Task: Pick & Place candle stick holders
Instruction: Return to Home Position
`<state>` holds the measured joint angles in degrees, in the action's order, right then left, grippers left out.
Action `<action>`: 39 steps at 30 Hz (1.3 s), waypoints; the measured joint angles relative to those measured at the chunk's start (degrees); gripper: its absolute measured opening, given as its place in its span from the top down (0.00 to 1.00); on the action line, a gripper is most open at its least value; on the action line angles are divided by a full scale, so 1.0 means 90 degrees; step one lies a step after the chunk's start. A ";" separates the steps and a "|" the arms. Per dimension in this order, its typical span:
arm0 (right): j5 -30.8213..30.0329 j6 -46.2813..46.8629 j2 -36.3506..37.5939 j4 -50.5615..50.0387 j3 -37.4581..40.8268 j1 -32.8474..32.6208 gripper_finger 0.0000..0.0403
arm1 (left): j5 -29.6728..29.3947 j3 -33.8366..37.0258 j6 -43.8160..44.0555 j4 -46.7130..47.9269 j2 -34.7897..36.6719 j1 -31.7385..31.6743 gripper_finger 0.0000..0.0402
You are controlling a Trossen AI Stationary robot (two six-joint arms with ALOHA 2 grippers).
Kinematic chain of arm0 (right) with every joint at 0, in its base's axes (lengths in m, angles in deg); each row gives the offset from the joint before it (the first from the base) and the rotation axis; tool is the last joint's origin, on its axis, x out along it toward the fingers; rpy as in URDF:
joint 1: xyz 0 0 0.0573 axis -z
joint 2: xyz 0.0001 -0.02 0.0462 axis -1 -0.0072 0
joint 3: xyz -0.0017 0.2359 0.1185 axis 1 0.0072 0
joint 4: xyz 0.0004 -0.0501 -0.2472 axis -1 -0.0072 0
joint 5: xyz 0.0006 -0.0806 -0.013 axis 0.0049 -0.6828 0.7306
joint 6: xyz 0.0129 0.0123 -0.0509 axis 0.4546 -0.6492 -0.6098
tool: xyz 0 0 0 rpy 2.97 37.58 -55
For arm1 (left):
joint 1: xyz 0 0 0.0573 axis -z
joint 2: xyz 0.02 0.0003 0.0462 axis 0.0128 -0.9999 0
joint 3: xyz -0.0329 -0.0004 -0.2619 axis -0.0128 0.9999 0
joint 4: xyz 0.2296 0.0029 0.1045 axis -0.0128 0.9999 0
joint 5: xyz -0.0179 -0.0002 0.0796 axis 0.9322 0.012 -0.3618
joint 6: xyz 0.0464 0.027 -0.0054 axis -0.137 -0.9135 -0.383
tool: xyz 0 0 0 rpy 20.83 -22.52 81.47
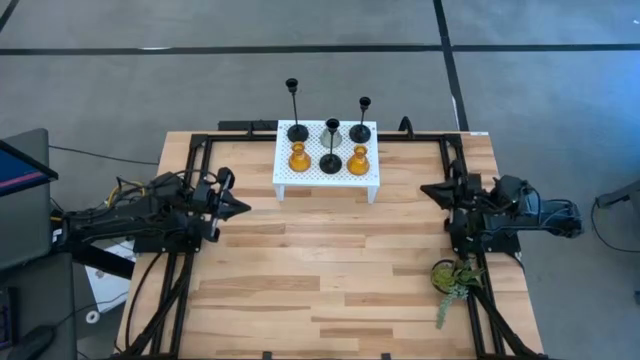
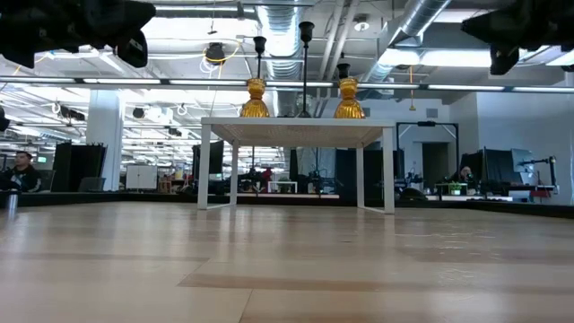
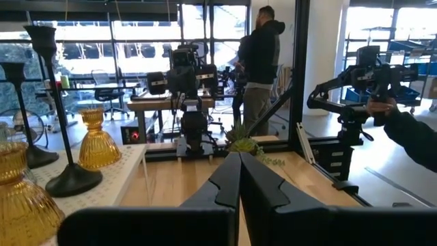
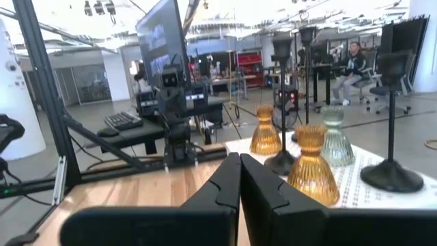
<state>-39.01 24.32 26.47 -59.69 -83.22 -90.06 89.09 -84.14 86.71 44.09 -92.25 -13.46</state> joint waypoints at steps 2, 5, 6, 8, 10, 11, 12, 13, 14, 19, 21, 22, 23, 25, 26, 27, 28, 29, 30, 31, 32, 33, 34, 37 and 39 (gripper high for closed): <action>0.0000 0.0045 0.0002 0.0070 0.0149 -0.0002 1.00 | 0.0000 0.0065 0.0001 0.0009 0.0000 0.0000 0.99; 0.0005 0.0056 0.0004 0.0391 0.0484 -0.0002 1.00 | -0.0005 0.0181 0.0001 0.0010 -0.0002 0.0000 0.99; 0.0022 0.0057 0.0004 0.0480 0.0646 -0.0005 1.00 | -0.0005 0.0206 0.0002 0.0013 0.0000 0.0000 0.99; 0.0024 0.0059 0.0004 0.0774 0.1010 -0.0007 1.00 | -0.0005 0.0235 0.0000 -0.0007 -0.0002 0.0000 0.99; 0.0032 0.0098 0.0004 0.1164 0.1337 -0.0007 1.00 | -0.0007 0.0266 0.0001 -0.0002 0.0000 0.0000 0.98; 0.0039 0.0131 0.0004 0.1336 0.1507 -0.0007 1.00 | -0.0010 0.0266 0.0001 -0.0011 -0.0002 0.0000 0.98; 0.0044 0.0166 0.0004 0.1495 0.1690 -0.0007 1.00 | -0.0010 0.0266 0.0000 -0.0013 -0.0002 0.0000 0.98; 0.0051 0.0184 0.0005 0.1655 0.1859 -0.0013 1.00 | -0.0012 0.0266 0.0000 -0.0016 -0.0002 0.0000 0.98; 0.0054 0.0186 0.0003 0.1690 0.1904 -0.0035 1.00 | -0.0015 0.0266 0.0002 -0.0023 0.0000 0.0000 0.99; 0.0133 0.0110 0.0010 0.1712 0.1902 -0.0323 1.00 | -0.0017 0.0266 0.0000 -0.0025 -0.0001 0.0000 0.98; 0.0246 -0.0158 0.0007 0.1691 0.1905 -0.0488 1.00 | -0.0015 0.0266 0.0000 -0.0025 -0.0002 0.0000 0.98; 0.0260 -0.0263 0.0007 0.1653 0.1905 -0.0567 1.00 | -0.0015 0.0266 0.0000 -0.0025 -0.0002 0.0000 0.98; 0.0262 -0.0308 0.0007 0.1578 0.1905 -0.0642 1.00 | -0.0015 0.0266 0.0000 -0.0026 -0.0002 0.0000 0.99; 0.0263 -0.0313 0.0007 0.1420 0.1907 -0.0776 1.00 | -0.0015 0.0266 0.0000 -0.0025 -0.0002 0.0000 0.98; 0.0276 -0.0320 0.0007 0.1423 0.1907 -0.0839 1.00 | -0.0015 0.0266 0.0000 -0.0025 -0.0002 0.0000 0.98; 0.0316 -0.0327 0.0007 0.1430 0.1907 -0.0897 1.00 | -0.0015 0.0266 0.0000 -0.0025 -0.0002 0.0000 0.98; 0.0353 -0.0331 0.0007 0.1413 0.1907 -0.0952 1.00 | -0.0015 0.0266 0.0000 -0.0026 -0.0002 0.0000 0.98; 0.0385 -0.0350 0.0007 0.1405 0.1907 -0.0997 1.00 | -0.0015 0.0266 0.0000 -0.0026 -0.0002 0.0000 0.98; 0.0388 -0.0384 0.0007 0.1408 0.1907 -0.1044 1.00 | -0.0015 0.0266 0.0000 -0.0025 -0.0002 0.0000 0.98; 0.0387 -0.0418 0.0007 0.1405 0.1907 -0.1084 1.00 | -0.0015 0.0266 0.0000 -0.0025 -0.0002 0.0000 0.98; 0.0386 -0.0435 0.0007 0.1405 0.1909 -0.1115 1.00 | -0.0015 0.0266 0.0003 -0.0025 -0.0002 0.0000 0.98; 0.0389 -0.0441 0.0007 0.1405 0.1909 -0.1129 1.00 | -0.0015 0.0266 0.0025 -0.0027 -0.0002 0.0000 0.98; 0.0390 -0.0431 0.0007 0.1405 0.1909 -0.1145 1.00 | -0.0012 0.0266 0.0059 -0.0027 -0.0002 0.0000 0.98; 0.0439 -0.0345 0.0007 0.1399 0.1909 -0.1158 1.00 | -0.0010 0.0266 0.0195 -0.0025 -0.0002 0.0000 0.98; 0.0680 -0.0279 0.0007 0.1356 0.1909 -0.1155 1.00 | -0.0005 0.0266 0.0214 -0.0025 -0.0002 0.0000 0.98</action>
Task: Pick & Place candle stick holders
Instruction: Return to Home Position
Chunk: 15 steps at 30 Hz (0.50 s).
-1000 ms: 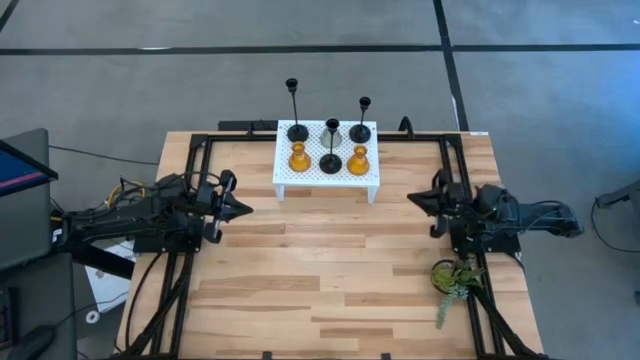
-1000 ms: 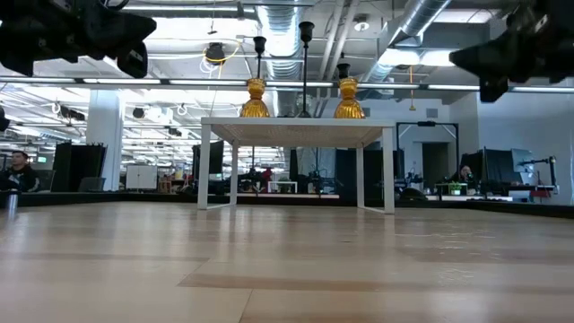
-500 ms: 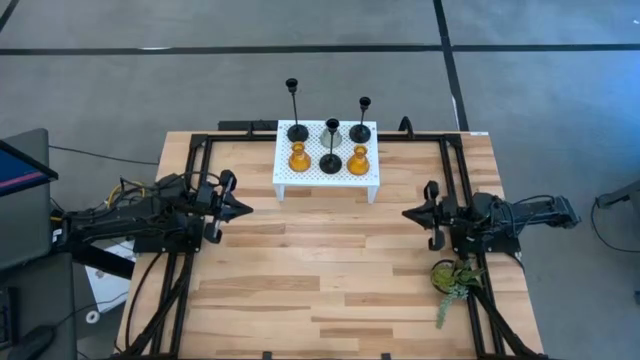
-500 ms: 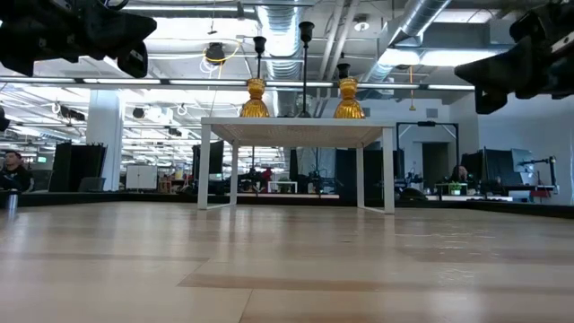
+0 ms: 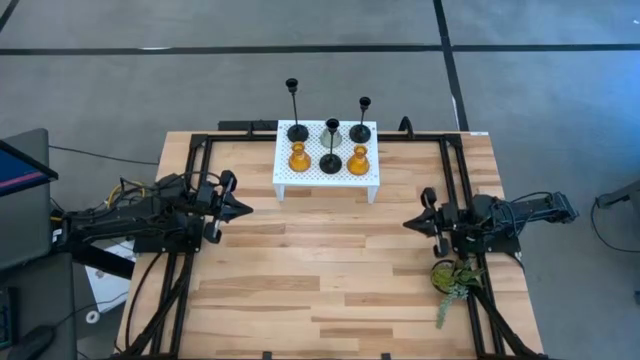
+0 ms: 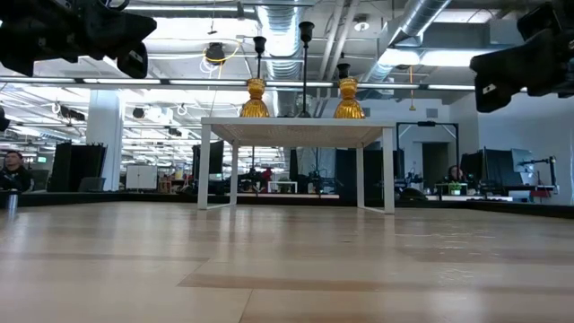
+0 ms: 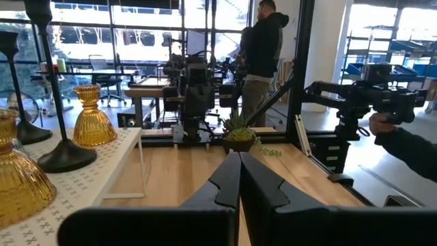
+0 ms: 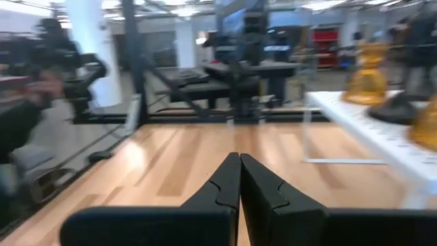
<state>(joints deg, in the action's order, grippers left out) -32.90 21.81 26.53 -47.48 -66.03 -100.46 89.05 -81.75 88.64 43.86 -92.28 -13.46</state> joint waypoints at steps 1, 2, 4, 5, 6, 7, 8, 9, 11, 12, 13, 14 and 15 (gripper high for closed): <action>0.0174 0.0049 0.0000 -0.0031 0.0001 0.0000 1.00 | 0.0000 0.0000 0.0002 0.0000 0.0000 0.0000 0.98; 0.0354 0.0094 0.0000 -0.0064 0.0002 0.0001 1.00 | 0.0000 0.0000 0.0002 -0.0002 0.0000 0.0000 0.98; 0.0662 0.0104 0.0000 -0.0117 0.0002 0.0007 1.00 | 0.0000 0.0000 0.0002 0.0000 0.0000 0.0000 0.98; 0.0686 0.0107 0.0000 -0.0117 0.0002 0.0005 1.00 | 0.0000 0.0000 0.0003 0.0000 0.0000 -0.0001 0.98; 0.0685 0.0105 0.0000 -0.0118 0.0002 0.0007 1.00 | 0.0000 0.0000 0.0002 0.0000 0.0000 0.0000 0.98; 0.0685 0.0105 -0.0002 -0.0118 0.0002 0.0007 1.00 | 0.0000 0.0000 0.0003 0.0000 0.0000 0.0000 0.98; 0.0685 0.0103 -0.0018 -0.0118 0.0002 0.0013 1.00 | 0.0000 0.0000 0.0004 0.0000 0.0000 0.0000 0.98; 0.0685 0.0099 -0.0035 -0.0121 0.0002 0.0023 1.00 | 0.0000 0.0000 0.0002 0.0000 0.0000 -0.0002 0.98; 0.0685 0.0075 -0.0106 -0.0120 0.0002 0.0019 1.00 | 0.0000 0.0000 0.0004 0.0000 0.0000 -0.0001 0.98; 0.0685 0.0082 -0.0150 -0.0121 0.0002 0.0019 1.00 | 0.0000 0.0000 0.0003 0.0000 0.0000 0.0000 0.99; 0.0685 0.0102 -0.0189 -0.0121 0.0002 0.0019 1.00 | 0.0000 0.0000 0.0002 0.0000 0.0000 0.0000 0.99; 0.0685 0.0105 -0.0233 -0.0121 0.0002 0.0019 1.00 | 0.0000 0.0000 0.0002 0.0000 0.0000 0.0000 0.99; 0.0685 0.0105 -0.0258 -0.0121 0.0002 0.0019 1.00 | -0.0001 0.0000 0.0004 0.0000 0.0000 0.0000 0.99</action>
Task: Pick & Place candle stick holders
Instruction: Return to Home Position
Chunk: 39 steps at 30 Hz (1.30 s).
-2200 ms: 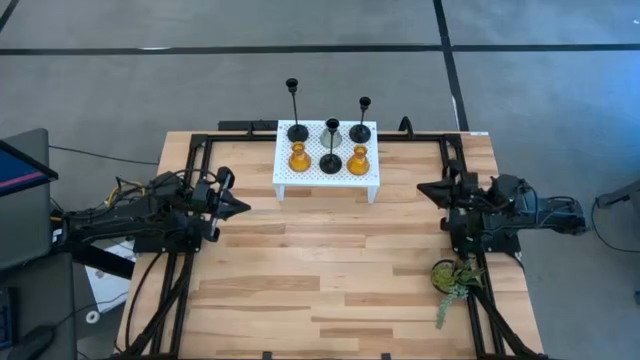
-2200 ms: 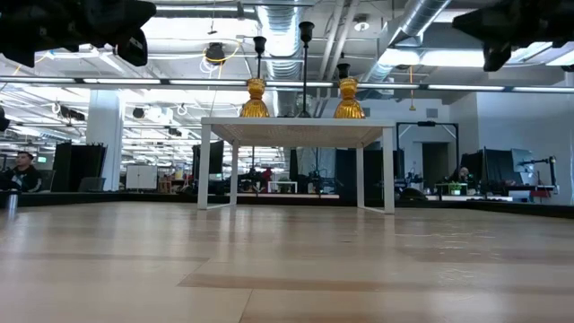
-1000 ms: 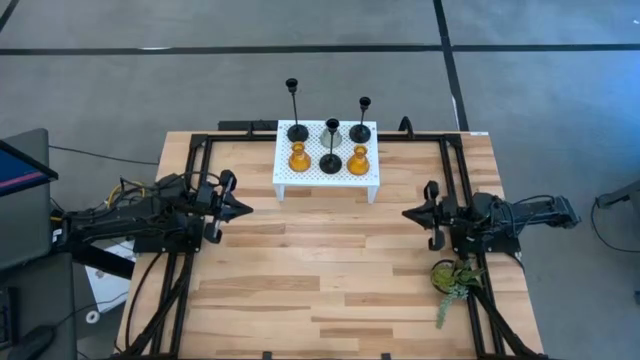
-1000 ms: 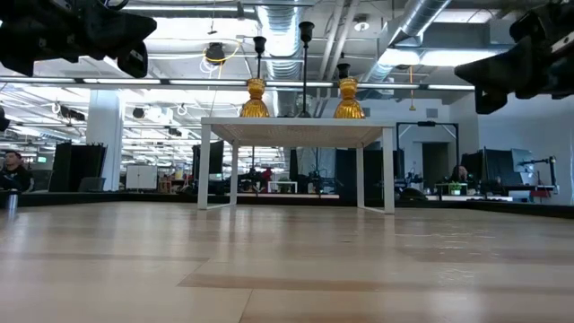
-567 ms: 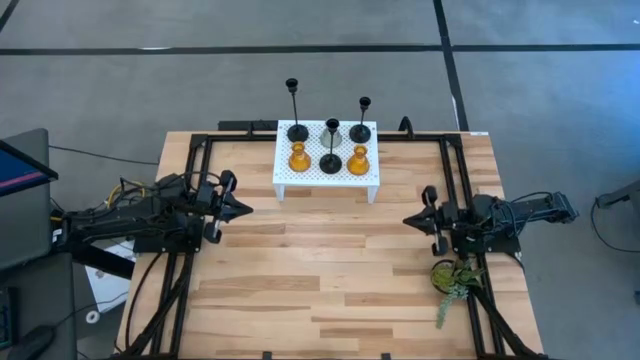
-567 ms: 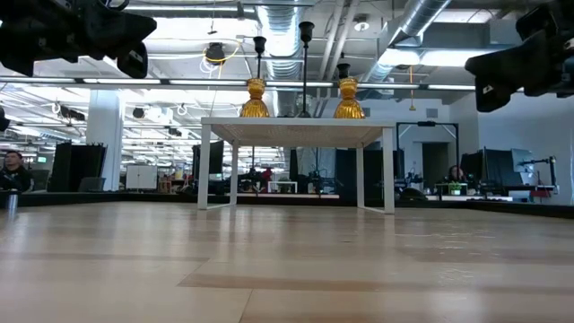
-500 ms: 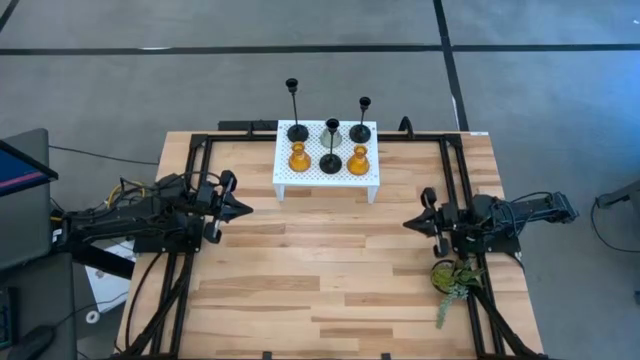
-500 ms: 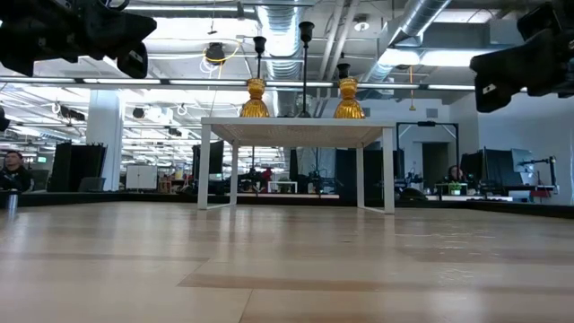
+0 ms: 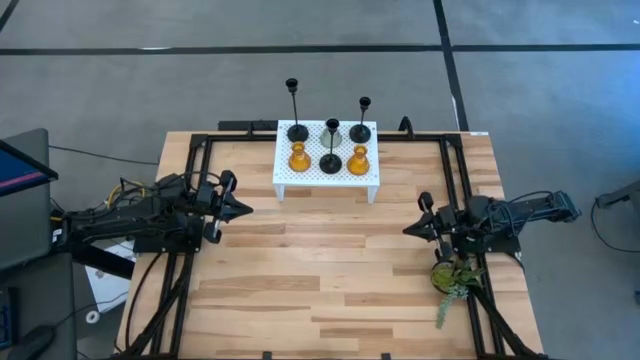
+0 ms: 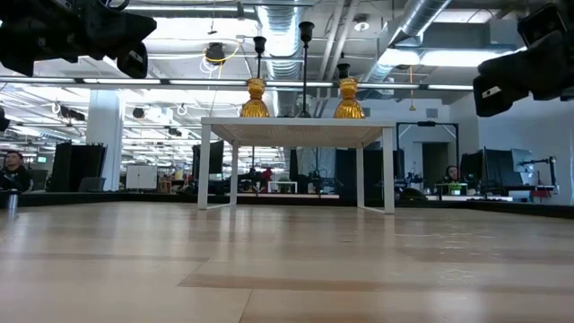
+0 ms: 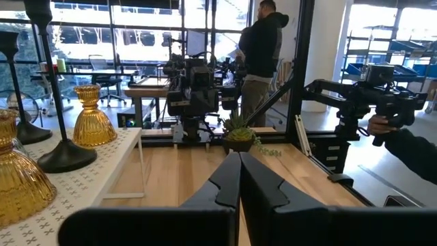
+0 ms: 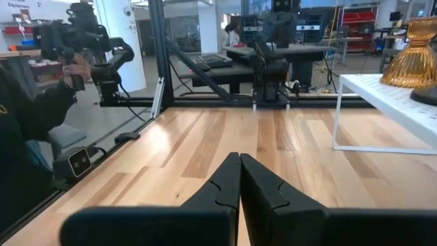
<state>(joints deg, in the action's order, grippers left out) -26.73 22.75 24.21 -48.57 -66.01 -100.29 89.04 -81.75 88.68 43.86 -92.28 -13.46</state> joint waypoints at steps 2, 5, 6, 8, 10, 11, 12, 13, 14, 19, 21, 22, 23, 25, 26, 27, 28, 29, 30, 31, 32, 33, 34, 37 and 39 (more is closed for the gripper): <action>0.0000 -0.0002 -0.0036 0.0000 0.0002 0.0000 1.00 | -0.0001 0.0000 -0.0001 -0.0002 0.0000 -0.0002 0.98; 0.0000 0.0002 -0.0052 -0.0002 0.0000 0.0000 1.00 | -0.0002 0.0000 0.0000 -0.0013 0.0001 0.0000 0.98; 0.0000 0.0003 -0.0053 -0.0009 -0.0006 0.0000 1.00 | -0.0004 0.0000 0.0000 -0.0025 0.0005 0.0000 0.98; 0.0000 0.0005 -0.0053 -0.0036 -0.0023 0.0000 1.00 | -0.0004 0.0000 0.0000 -0.0048 0.0007 0.0000 0.98; -0.0001 0.0007 -0.0053 -0.0054 -0.0040 0.0000 1.00 | -0.0004 0.0000 0.0000 -0.0046 0.0053 0.0000 0.99; -0.0002 0.0010 -0.0053 -0.0060 -0.0041 0.0000 1.00 | 0.0004 0.0000 -0.0002 -0.0046 0.0090 0.0000 0.99; 0.0000 0.0010 -0.0053 -0.0075 -0.0044 0.0000 1.00 | 0.0031 0.0000 -0.0014 -0.0046 0.0132 -0.0001 0.99; 0.0000 0.0010 -0.0053 -0.0090 -0.0047 0.0000 1.00 | 0.0076 0.0000 -0.0029 -0.0046 0.0179 0.0000 0.99; 0.0000 0.0010 -0.0053 -0.0116 -0.0051 0.0000 1.00 | 0.0097 0.0000 -0.0034 -0.0046 0.0242 -0.0001 0.98; 0.0005 0.0012 -0.0053 -0.0183 -0.0067 0.0000 1.00 | 0.0103 0.0000 0.0031 -0.0025 0.0710 -0.0002 0.98; 0.0005 0.0010 -0.0053 -0.0191 -0.0070 0.0000 1.00 | 0.0080 0.0002 0.0034 0.0075 0.0928 0.0000 0.99; 0.0005 0.0001 -0.0053 -0.0192 -0.0070 0.0000 1.00 | 0.0061 0.0002 0.0022 0.0136 0.1033 0.0000 0.99; 0.0005 -0.0018 -0.0053 -0.0192 -0.0070 0.0000 1.00 | 0.0053 0.0002 -0.0023 0.0189 0.1053 -0.0002 0.99; 0.0005 -0.0144 -0.0053 -0.0194 -0.0070 0.0000 1.00 | -0.0019 0.0002 -0.0039 0.0200 0.1049 -0.0005 0.99; 0.0002 -0.0227 -0.0053 -0.0196 -0.0070 0.0000 1.00 | -0.0186 0.0002 -0.0042 0.0255 0.1029 -0.0005 0.99; 0.0004 -0.0299 -0.0053 -0.0198 -0.0072 0.0000 1.00 | -0.0402 0.0004 -0.0012 0.0336 0.1020 -0.0003 0.99; 0.0005 -0.0349 -0.0053 -0.0199 -0.0073 0.0000 1.00 | -0.0623 0.0026 0.0061 0.0378 0.1018 -0.0005 0.99; 0.0002 -0.0369 -0.0053 -0.0201 -0.0073 0.0000 1.00 | -0.0847 0.0057 0.0100 0.0380 0.1018 -0.0003 0.99; 0.0002 -0.0369 -0.0053 -0.0205 -0.0074 0.0000 1.00 | -0.1031 0.0095 0.0117 0.0364 0.1023 -0.0002 0.99; 0.0002 -0.0370 -0.0053 -0.0209 -0.0075 0.0000 1.00 | -0.1224 0.0141 0.0124 0.0364 0.1033 -0.0002 0.99; 0.0002 -0.0372 -0.0053 -0.0209 -0.0075 0.0000 1.00 | -0.1408 0.0193 0.0154 0.0364 0.1035 -0.0002 0.99; 0.0002 -0.0369 -0.0053 -0.0209 -0.0075 0.0002 1.00 | -0.1564 0.0254 0.0180 0.0348 0.1035 -0.0002 0.99; 0.0002 -0.0372 -0.0053 -0.0211 -0.0075 0.0000 1.00 | -0.1669 0.0333 0.0199 0.0331 0.1035 -0.0002 0.99; 0.0002 -0.0373 -0.0053 -0.0213 -0.0078 0.0000 1.00 | -0.1752 0.0563 0.0219 0.0299 0.1032 -0.0002 0.99; 0.0002 -0.0374 -0.0053 -0.0214 -0.0078 0.0000 1.00 | -0.1752 0.0687 0.0220 0.0293 0.1035 -0.0002 0.99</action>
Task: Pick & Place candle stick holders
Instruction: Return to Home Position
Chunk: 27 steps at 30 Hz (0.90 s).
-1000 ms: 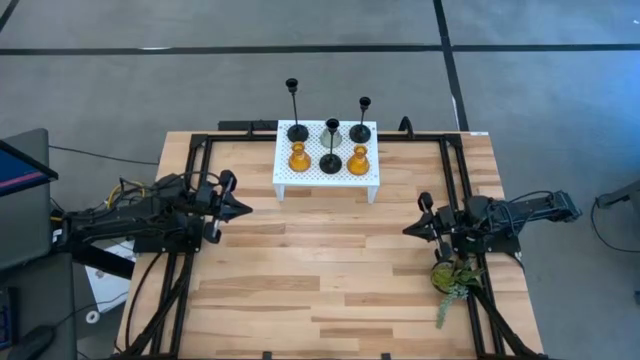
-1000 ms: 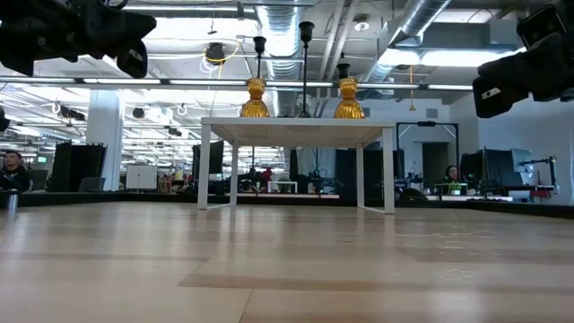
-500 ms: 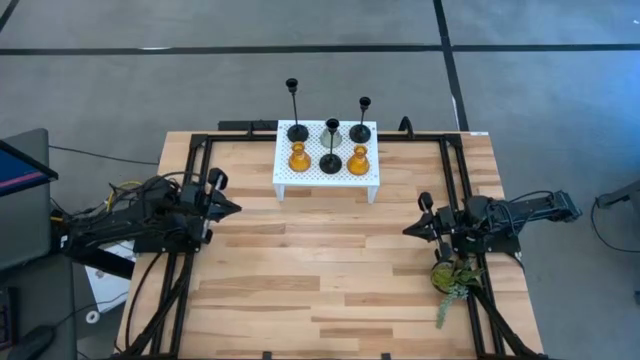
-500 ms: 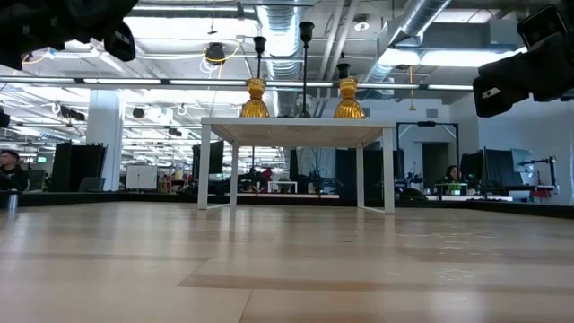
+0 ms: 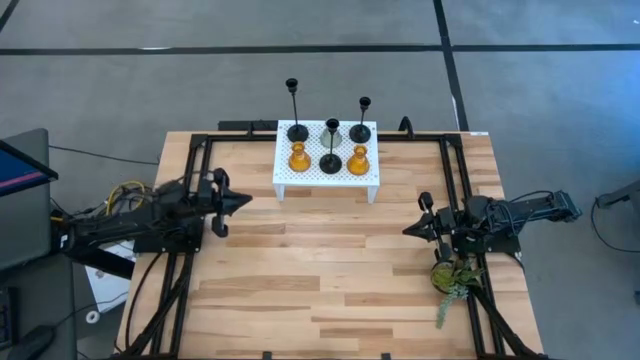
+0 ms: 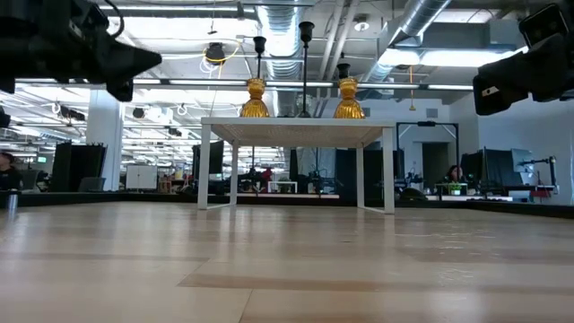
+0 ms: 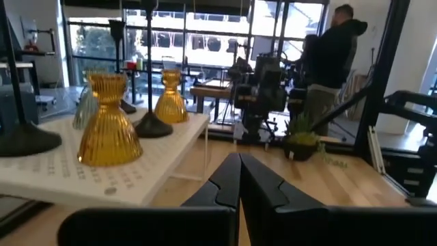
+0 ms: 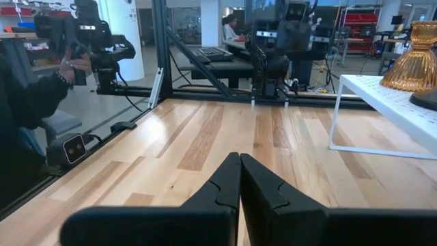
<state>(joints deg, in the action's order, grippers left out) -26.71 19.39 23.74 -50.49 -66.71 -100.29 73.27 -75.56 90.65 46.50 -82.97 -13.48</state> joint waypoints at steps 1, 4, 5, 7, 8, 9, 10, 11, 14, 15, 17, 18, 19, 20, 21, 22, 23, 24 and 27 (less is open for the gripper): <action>0.0000 0.0000 0.0000 0.0000 0.0000 0.0000 1.00 | 0.0000 0.0065 0.0001 -0.0049 0.0000 0.0000 0.99; 0.0000 -0.0015 0.0000 0.0000 0.0000 0.0001 1.00 | 0.0006 0.0219 0.0061 -0.0142 0.0000 0.0000 0.99; 0.0000 -0.0015 0.0000 0.0000 0.0000 0.0000 1.00 | 0.0045 0.0257 0.0067 -0.0155 0.0000 0.0000 0.99; -0.0002 -0.0015 0.0000 -0.0002 0.0000 0.0000 1.00 | 0.0230 0.0303 0.0094 -0.0150 0.0000 0.0000 0.99; -0.0002 -0.0015 0.0000 -0.0004 -0.0002 0.0000 1.00 | 0.0338 0.0321 0.0114 -0.0157 0.0001 0.0000 0.99; -0.0002 -0.0015 0.0000 -0.0005 -0.0004 0.0001 1.00 | 0.0404 0.0344 0.0135 -0.0151 0.0006 0.0000 0.99; -0.0002 -0.0016 0.0000 -0.0005 -0.0005 0.0000 1.00 | 0.0435 0.0345 0.0182 -0.0139 0.0005 0.0002 0.99; -0.0002 -0.0017 0.0000 -0.0005 -0.0005 0.0000 1.00 | 0.0437 0.0347 0.0208 -0.0149 0.0000 0.0002 0.99; -0.0003 -0.0017 0.0000 -0.0005 -0.0005 0.0001 1.00 | 0.0433 0.0345 0.0212 -0.0142 0.0000 0.0000 0.99; -0.0005 -0.0017 0.0000 -0.0007 -0.0005 0.0002 1.00 | 0.0420 0.0345 0.0216 -0.0142 0.0000 0.0000 0.99; -0.0004 -0.0015 0.0000 -0.0005 -0.0005 0.0000 1.00 | 0.0310 0.0345 0.0269 -0.0098 0.0000 0.0002 0.99; -0.0004 -0.0015 0.0000 -0.0005 -0.0005 0.0000 1.00 | 0.0266 0.0345 0.0285 -0.0083 -0.0002 0.0002 0.99; -0.0004 -0.0015 0.0000 -0.0005 -0.0005 0.0000 1.00 | 0.0252 0.0345 0.0285 -0.0071 -0.0002 0.0000 0.99; -0.0004 -0.0015 0.0000 -0.0005 -0.0005 0.0000 1.00 | 0.0218 0.0345 0.0285 -0.0042 -0.0002 0.0000 0.99; -0.0004 -0.0013 0.0000 -0.0005 -0.0005 0.0000 1.00 | 0.0208 0.0346 0.0285 -0.0019 -0.0002 0.0001 0.99; -0.0005 -0.0012 0.0000 -0.0005 -0.0005 0.0001 1.00 | 0.0196 0.0345 0.0285 0.0002 -0.0002 0.0000 0.99; -0.0005 -0.0010 0.0000 -0.0005 -0.0005 0.0000 1.00 | 0.0191 0.0345 0.0285 0.0019 -0.0002 0.0000 0.99; -0.0005 -0.0010 0.0000 -0.0005 -0.0005 0.0001 1.00 | 0.0192 0.0345 0.0285 0.0021 -0.0002 0.0001 0.99; -0.0005 -0.0001 0.0000 -0.0005 -0.0005 0.0002 1.00 | 0.0211 0.0345 0.0414 0.0020 -0.0002 0.0000 0.98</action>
<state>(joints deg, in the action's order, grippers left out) -26.75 19.38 23.74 -50.54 -66.75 -100.26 75.17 -72.46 94.38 46.68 -82.99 -13.48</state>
